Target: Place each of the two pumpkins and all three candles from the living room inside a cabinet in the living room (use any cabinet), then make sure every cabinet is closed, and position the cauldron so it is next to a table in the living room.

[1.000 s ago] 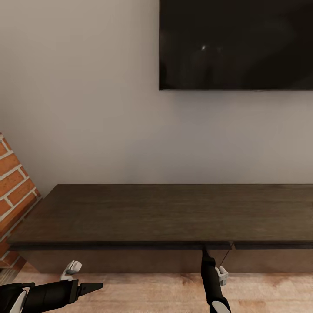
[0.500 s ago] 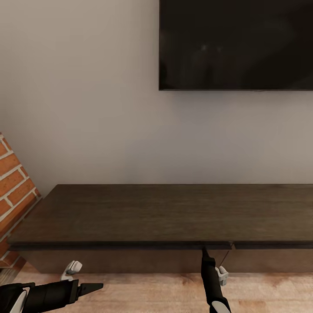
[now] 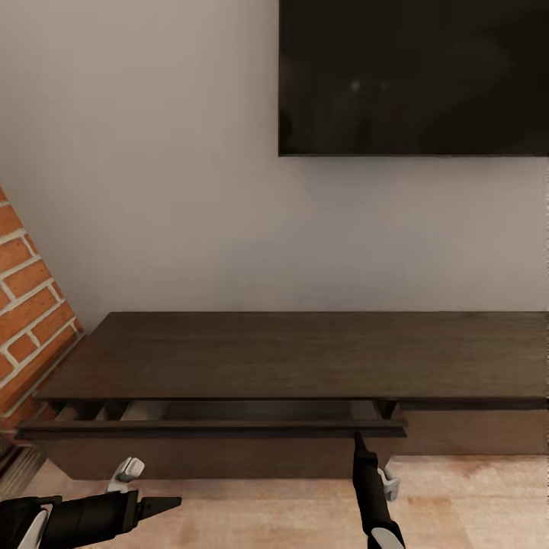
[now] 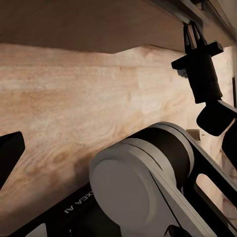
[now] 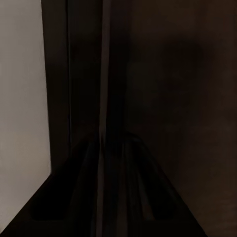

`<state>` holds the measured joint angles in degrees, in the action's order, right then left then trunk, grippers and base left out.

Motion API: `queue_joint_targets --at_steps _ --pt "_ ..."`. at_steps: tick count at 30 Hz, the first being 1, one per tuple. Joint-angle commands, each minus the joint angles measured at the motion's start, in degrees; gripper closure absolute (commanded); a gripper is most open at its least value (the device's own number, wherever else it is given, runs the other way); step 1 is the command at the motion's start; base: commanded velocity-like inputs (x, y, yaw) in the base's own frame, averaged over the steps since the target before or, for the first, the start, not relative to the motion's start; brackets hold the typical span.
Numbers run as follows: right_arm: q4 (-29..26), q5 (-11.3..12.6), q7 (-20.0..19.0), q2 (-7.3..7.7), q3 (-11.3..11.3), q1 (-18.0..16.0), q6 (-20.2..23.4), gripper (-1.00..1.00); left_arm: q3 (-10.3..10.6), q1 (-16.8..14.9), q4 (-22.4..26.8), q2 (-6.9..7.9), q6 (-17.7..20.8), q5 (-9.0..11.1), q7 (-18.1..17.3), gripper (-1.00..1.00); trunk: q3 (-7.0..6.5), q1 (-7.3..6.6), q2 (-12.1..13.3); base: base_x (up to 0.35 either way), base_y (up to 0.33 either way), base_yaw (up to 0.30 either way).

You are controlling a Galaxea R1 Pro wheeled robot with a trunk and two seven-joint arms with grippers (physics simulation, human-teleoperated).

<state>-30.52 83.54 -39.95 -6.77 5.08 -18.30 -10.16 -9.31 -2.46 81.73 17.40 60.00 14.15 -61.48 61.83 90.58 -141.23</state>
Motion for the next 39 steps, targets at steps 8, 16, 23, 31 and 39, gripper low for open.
queue_joint_targets --at_steps 8,16,23,31,39 --pt "0.02 0.22 -0.48 0.00 0.02 0.01 0.14 1.00 0.00 0.00 0.00 0.01 0.00 0.00 0.01 -1.00 0.01 0.00 0.00 -0.094 0.000 0.000" --pt "0.02 0.22 -0.48 0.00 0.02 0.01 0.14 1.00 0.02 0.00 0.00 0.00 0.00 0.00 0.02 -1.00 0.01 0.00 0.00 -0.170 0.000 0.000" --pt "0.02 0.22 -0.48 0.00 0.02 0.01 0.14 1.00 0.08 0.00 0.00 0.00 0.00 0.00 0.02 -1.00 0.01 0.00 0.00 -0.155 0.000 0.000" --pt "0.02 0.22 -0.48 0.00 0.02 0.01 0.14 1.00 0.03 0.00 0.00 0.00 0.00 0.00 0.04 -1.00 0.01 0.00 0.00 -0.121 0.000 0.000" --pt "0.02 0.22 -0.48 0.00 0.02 0.01 0.14 1.00 0.05 0.00 0.00 0.00 0.00 0.00 0.03 -1.00 0.01 0.00 0.00 -0.136 0.000 0.000"
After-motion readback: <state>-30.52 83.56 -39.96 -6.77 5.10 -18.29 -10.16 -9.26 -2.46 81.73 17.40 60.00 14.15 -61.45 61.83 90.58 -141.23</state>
